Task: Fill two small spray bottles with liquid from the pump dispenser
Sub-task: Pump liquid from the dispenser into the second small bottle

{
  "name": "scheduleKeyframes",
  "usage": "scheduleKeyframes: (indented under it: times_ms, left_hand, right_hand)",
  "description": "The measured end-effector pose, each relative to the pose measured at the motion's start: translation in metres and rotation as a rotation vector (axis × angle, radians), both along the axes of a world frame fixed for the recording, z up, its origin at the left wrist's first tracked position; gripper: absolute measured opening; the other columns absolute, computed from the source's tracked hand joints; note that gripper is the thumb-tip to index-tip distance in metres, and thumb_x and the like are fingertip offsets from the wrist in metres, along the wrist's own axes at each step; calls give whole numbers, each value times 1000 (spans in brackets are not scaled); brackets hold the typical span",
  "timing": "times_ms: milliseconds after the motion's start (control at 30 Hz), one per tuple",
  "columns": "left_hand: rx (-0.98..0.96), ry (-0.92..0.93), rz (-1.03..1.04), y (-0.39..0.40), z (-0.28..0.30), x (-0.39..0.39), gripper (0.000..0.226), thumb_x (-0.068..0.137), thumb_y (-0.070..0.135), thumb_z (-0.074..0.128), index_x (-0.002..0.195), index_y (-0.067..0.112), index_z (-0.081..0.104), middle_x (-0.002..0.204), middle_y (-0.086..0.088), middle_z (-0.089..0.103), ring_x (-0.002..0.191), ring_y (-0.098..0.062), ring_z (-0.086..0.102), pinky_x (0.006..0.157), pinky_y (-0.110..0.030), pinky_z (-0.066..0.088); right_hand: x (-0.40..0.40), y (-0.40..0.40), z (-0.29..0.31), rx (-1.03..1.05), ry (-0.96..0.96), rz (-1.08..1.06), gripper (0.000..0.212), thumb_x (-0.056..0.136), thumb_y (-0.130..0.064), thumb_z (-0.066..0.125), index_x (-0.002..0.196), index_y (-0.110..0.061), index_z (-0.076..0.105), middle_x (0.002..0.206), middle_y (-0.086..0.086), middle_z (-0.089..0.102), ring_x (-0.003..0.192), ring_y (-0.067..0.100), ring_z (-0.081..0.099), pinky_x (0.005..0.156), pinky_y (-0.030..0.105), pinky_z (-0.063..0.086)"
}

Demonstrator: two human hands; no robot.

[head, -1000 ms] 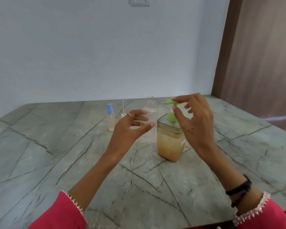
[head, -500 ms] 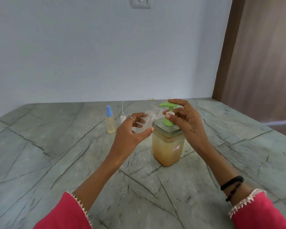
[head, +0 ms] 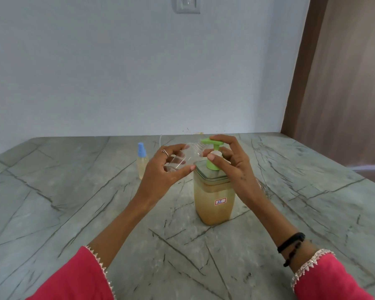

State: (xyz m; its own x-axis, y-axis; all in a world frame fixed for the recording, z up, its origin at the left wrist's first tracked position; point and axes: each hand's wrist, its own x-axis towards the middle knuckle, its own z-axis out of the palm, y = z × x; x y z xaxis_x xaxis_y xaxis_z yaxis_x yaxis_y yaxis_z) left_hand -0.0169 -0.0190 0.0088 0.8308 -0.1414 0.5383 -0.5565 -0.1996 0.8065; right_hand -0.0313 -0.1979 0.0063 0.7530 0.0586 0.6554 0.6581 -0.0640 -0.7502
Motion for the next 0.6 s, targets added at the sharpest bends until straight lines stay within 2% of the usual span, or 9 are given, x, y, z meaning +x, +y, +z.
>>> scheduleKeyframes:
  times_ms: [100,167,233,400,500,600]
  left_hand:
    - [55,-32,-12,3,0,1,44,64,38,72,105,41,57,105,2,61,96,-10,63,81,-36,56]
    - [69,-39,-21,4,1,2,44,64,38,72,105,42,57,105,1,61,97,-10,63,82,-37,56]
    - [72,-36,-30,5,3,3,44,63,37,72,104,43,56,105,1,61,96,-8,63,83,-36,56]
    - [96,-51,-53,6,3,7,44,63,34,71,102,44,55,103,3,61,93,-3,63,81,-25,55]
    - [99,-75,-49,7,-1,10,45,64,32,72,105,40,55,102,-1,61,92,-1,62,77,-15,52]
    - [80,-88,-59,8,-6,12,46,65,29,73,107,38,56,101,0,60,93,-1,62,80,-14,50]
  right_hand:
    - [-2,0,-2,-29,-5,1,42,79,-29,71,116,-35,51,93,8,70,91,21,67,81,35,54]
    - [0,1,-5,-41,-19,-5,46,76,-27,74,114,-38,50,91,7,69,91,22,67,83,43,54]
    - [2,3,-7,-14,-41,-32,44,79,-19,72,114,-33,51,88,7,70,88,24,67,81,46,53]
    - [4,5,-8,91,-30,-45,36,78,-8,70,105,-27,56,85,7,71,82,20,68,72,30,51]
    - [6,5,-7,122,0,-29,30,76,-8,71,97,-25,57,89,8,72,83,23,69,71,30,53]
    - [7,4,-6,125,29,-15,28,75,-9,71,94,-21,55,96,8,70,84,21,69,70,29,52]
